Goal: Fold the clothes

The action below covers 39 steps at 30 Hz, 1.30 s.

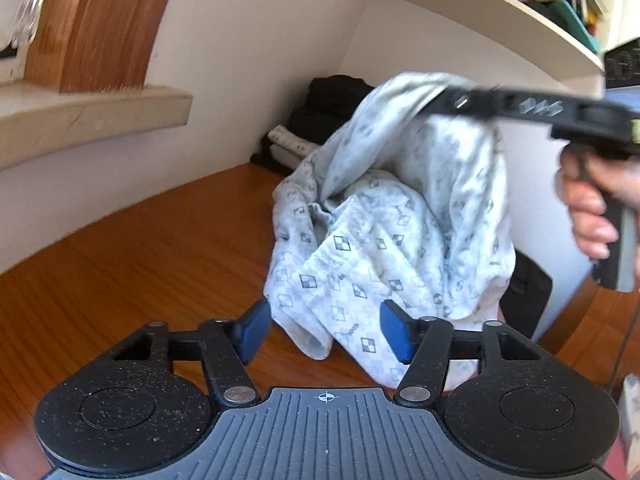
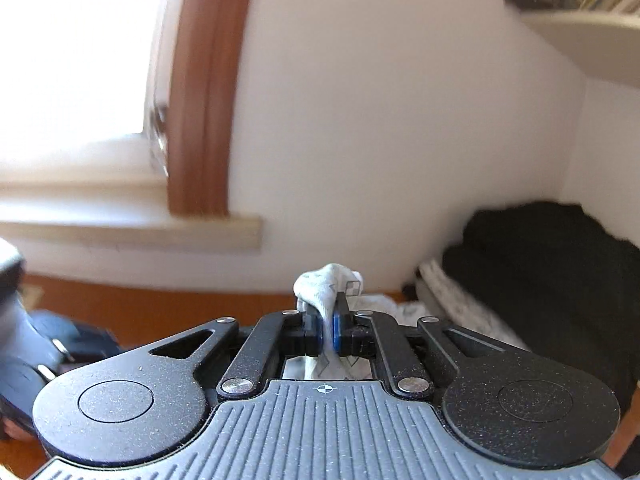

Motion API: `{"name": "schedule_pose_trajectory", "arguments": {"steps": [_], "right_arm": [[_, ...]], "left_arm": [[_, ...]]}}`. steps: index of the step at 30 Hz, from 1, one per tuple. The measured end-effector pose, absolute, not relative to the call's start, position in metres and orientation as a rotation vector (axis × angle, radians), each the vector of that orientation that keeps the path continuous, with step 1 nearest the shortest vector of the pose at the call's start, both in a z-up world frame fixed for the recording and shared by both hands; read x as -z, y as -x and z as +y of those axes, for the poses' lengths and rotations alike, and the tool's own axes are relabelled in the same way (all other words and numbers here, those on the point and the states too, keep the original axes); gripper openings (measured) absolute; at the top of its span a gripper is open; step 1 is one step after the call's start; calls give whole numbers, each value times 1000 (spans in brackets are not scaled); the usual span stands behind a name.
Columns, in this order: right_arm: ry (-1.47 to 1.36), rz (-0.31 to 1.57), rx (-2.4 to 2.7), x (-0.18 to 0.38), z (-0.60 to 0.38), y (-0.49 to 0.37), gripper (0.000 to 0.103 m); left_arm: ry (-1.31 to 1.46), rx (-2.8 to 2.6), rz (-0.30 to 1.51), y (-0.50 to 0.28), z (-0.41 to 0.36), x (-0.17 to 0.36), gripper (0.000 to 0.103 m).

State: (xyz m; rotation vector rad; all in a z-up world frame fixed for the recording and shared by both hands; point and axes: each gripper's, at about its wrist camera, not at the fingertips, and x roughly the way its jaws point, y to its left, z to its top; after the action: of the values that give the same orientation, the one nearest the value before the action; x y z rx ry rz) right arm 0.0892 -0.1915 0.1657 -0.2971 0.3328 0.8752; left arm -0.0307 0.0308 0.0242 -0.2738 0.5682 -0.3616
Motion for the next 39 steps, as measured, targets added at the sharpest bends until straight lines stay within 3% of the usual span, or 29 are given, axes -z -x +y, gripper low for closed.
{"name": "schedule_pose_trajectory", "arguments": {"steps": [3, 4, 5, 6, 10, 13, 14, 15, 25, 28, 33, 34, 35, 36, 37, 38, 39], "right_arm": [[272, 297, -894, -184, -196, -82, 7], [271, 293, -898, -188, -197, -80, 7], [281, 287, -891, -189, -199, -78, 7], [292, 280, -884, -191, -201, -76, 7], [333, 285, -792, -187, -210, -82, 7], [299, 294, -731, -184, -229, -94, 7], [286, 294, -713, -184, -236, -97, 7], [273, 291, -696, -183, -243, -100, 7], [103, 91, -438, -216, -325, -100, 5], [77, 110, -337, -216, -340, -105, 6], [230, 426, -340, -164, -335, -140, 13], [241, 464, -354, -152, -336, -144, 20], [244, 490, -356, -143, -336, -146, 35], [246, 509, -359, -135, -337, -148, 41], [245, 507, -364, -130, -338, -148, 48], [243, 504, -370, -126, -339, -149, 50], [242, 500, -373, -123, -338, -149, 50]], "left_arm": [[305, 374, 543, 32, 34, -27, 66], [310, 373, 533, 33, 34, -28, 72], [305, 369, 522, 33, 33, -30, 84], [292, 363, 514, 33, 31, -32, 87], [248, 301, 529, 22, 20, -35, 85], [224, 274, 591, 6, 8, -32, 53], [218, 267, 601, 3, 6, -32, 26], [212, 259, 611, 0, 3, -31, 20], [245, 45, 482, 36, 74, -66, 15], [253, 23, 475, 54, 95, -77, 15], [179, 93, 563, 66, 93, -69, 20], [169, 101, 570, 68, 91, -68, 24], [159, 102, 566, 70, 89, -67, 35], [151, 100, 557, 71, 87, -68, 49], [145, 91, 539, 71, 87, -70, 54], [139, 83, 520, 72, 86, -73, 62], [140, 79, 505, 71, 86, -74, 64]]}}
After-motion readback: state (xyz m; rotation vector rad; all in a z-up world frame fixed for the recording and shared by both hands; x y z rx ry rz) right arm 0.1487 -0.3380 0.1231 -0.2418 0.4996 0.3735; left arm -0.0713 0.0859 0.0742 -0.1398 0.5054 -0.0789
